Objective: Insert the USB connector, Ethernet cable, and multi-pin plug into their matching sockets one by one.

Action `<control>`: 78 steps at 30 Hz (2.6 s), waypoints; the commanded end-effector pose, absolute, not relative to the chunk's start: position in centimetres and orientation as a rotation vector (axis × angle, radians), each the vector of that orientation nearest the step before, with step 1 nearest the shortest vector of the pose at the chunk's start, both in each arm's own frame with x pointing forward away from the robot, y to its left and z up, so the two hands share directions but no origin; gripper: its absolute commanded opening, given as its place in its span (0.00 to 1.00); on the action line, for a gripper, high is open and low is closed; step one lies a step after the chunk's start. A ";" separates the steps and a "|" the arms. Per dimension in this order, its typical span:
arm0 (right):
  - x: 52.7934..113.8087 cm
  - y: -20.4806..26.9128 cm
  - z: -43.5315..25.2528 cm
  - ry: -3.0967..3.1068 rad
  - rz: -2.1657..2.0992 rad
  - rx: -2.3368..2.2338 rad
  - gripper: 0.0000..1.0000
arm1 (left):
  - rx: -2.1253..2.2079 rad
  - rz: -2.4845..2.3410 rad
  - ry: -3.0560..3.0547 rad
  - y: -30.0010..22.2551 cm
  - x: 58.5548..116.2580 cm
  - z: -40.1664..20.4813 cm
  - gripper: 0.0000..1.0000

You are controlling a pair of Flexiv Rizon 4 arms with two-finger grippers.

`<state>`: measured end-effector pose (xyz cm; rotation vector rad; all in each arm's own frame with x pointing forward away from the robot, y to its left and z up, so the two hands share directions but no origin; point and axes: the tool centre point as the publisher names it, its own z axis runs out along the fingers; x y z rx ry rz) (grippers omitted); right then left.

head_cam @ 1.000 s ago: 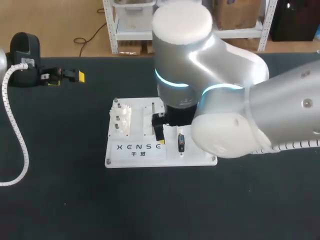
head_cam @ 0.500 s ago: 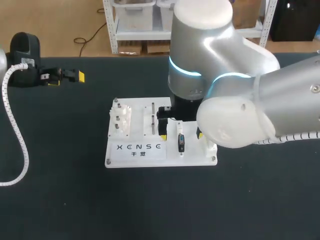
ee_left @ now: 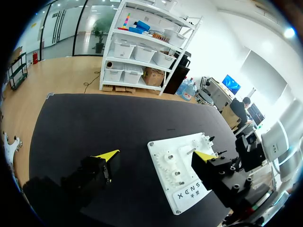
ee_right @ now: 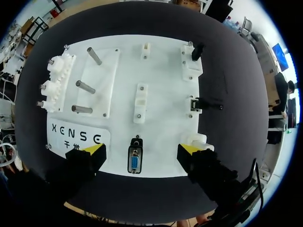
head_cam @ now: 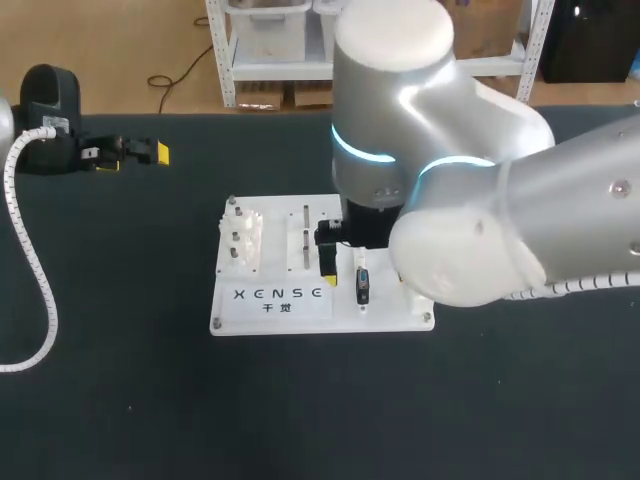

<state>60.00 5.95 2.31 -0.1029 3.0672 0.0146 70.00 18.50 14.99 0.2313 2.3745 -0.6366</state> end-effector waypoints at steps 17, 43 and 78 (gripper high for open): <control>59.6 6.3 1.6 3.033 0.008 -0.045 0.33 | 0.231 -0.637 2.374 18.5 70.0 15.0 1.00; 59.7 6.7 3.3 2.962 -0.017 -0.083 0.00 | 0.231 -0.637 2.374 18.5 70.0 15.0 1.00; 59.9 -0.6 6.8 2.831 -0.119 -0.064 0.00 | 0.231 -0.637 2.374 18.5 70.0 15.0 1.00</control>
